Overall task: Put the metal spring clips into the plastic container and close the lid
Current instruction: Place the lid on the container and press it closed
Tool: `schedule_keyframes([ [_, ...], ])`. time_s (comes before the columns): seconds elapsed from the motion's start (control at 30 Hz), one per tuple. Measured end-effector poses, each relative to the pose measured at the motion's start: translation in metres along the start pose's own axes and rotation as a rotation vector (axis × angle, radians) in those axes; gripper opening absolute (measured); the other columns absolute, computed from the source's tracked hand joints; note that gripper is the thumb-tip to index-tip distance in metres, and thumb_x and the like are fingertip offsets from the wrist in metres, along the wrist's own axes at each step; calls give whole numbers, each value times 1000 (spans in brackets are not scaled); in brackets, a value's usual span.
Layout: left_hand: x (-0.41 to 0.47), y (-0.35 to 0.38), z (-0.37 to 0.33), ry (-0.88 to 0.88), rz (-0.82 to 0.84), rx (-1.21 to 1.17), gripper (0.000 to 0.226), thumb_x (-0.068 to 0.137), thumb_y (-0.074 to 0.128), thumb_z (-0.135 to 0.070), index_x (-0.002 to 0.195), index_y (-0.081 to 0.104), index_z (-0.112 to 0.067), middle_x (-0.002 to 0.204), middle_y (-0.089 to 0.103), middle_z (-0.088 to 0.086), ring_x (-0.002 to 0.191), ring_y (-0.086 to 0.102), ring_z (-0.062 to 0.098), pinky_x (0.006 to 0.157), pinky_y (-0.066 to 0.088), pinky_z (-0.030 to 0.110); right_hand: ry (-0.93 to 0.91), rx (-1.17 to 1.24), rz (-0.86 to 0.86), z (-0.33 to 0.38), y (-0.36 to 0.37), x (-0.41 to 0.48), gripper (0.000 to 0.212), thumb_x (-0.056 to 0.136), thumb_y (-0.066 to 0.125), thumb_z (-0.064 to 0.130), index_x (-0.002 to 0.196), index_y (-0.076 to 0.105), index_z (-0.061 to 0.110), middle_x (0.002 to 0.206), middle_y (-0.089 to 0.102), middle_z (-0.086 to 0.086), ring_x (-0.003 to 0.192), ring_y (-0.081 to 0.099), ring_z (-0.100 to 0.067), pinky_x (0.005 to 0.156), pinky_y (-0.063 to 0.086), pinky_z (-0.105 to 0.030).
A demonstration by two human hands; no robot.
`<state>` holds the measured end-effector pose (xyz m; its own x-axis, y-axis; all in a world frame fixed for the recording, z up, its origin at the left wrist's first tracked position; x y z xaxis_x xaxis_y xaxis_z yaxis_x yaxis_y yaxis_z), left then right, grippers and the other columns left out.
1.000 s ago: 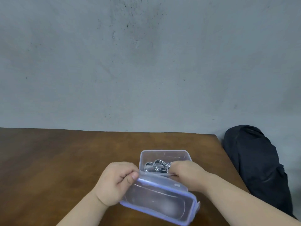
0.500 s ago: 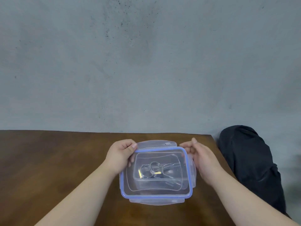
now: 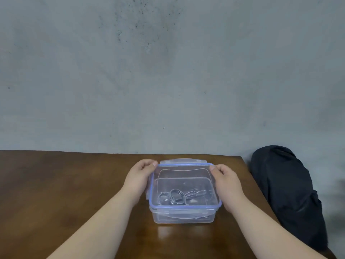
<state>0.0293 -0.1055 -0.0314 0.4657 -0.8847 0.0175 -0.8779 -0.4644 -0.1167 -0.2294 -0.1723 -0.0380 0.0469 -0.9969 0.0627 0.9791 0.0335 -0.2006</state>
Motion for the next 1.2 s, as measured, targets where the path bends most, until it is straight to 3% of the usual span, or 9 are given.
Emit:
schedule_keyframes([
  [0.07,-1,-7,17,-66,-1,32,13,94,72,-14,107,71,-14,83,74,2,65,66,14,62,48,30,29,-48,11,-7,5,6,29,102,58,31,84,69,11,78,73,-6,69,63,-20,66,50,-37],
  [0.17,-5,-9,30,-119,2,61,12,91,72,-3,101,74,-10,85,77,8,63,70,16,57,52,29,53,-129,-1,-16,11,15,24,100,61,33,86,68,14,83,71,-1,72,61,-17,68,48,-36],
  [0.37,-7,2,34,-108,-62,169,6,95,72,-12,94,72,-18,86,73,2,65,69,13,49,51,21,76,-319,-11,-30,15,21,17,100,59,31,89,66,20,88,70,3,79,62,-13,63,45,-32],
  [0.5,-2,6,39,-115,-100,227,6,95,71,-13,97,72,-19,93,75,3,78,70,16,62,51,23,132,-296,-22,-34,16,21,16,100,59,27,88,67,19,86,71,2,77,62,-16,61,45,-32],
  [0.7,9,6,37,-157,-120,312,14,92,73,-13,106,76,-13,94,77,2,81,75,20,64,57,29,154,-324,-5,-31,16,25,16,99,60,24,87,68,19,86,71,0,79,64,-19,61,48,-32],
  [0.9,7,11,36,-171,-143,380,18,91,71,-13,109,76,-14,95,76,-2,89,73,20,88,60,40,143,-342,-4,-32,15,24,17,99,59,23,85,66,18,85,70,-1,78,63,-19,60,46,-31],
  [1.03,10,15,32,-213,-97,352,27,94,65,-7,120,71,-8,101,74,3,90,72,23,78,61,35,123,-428,43,-27,17,26,12,102,53,22,93,61,20,95,67,1,81,59,-13,60,44,-27],
  [1.1,11,18,30,-263,-45,257,32,94,64,-3,126,66,-6,104,75,9,85,75,24,63,60,30,128,-382,107,-28,18,26,14,105,47,21,109,61,22,111,65,5,91,60,-13,72,48,-28],
  [1.2,10,23,34,-312,12,94,37,93,62,4,128,63,-7,100,78,15,78,79,28,61,64,36,167,-198,195,-35,17,26,34,107,41,20,139,54,25,132,57,7,116,56,-16,100,47,-35],
])
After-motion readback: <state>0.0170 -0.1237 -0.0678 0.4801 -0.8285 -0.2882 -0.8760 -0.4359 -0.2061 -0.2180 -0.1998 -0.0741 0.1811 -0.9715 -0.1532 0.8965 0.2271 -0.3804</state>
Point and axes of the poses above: each hand's wrist, its own x-axis towards the middle knuckle, its own y-axis out of the palm, z = x × y, the point moved 1 cm from there along x, towards the middle knuckle
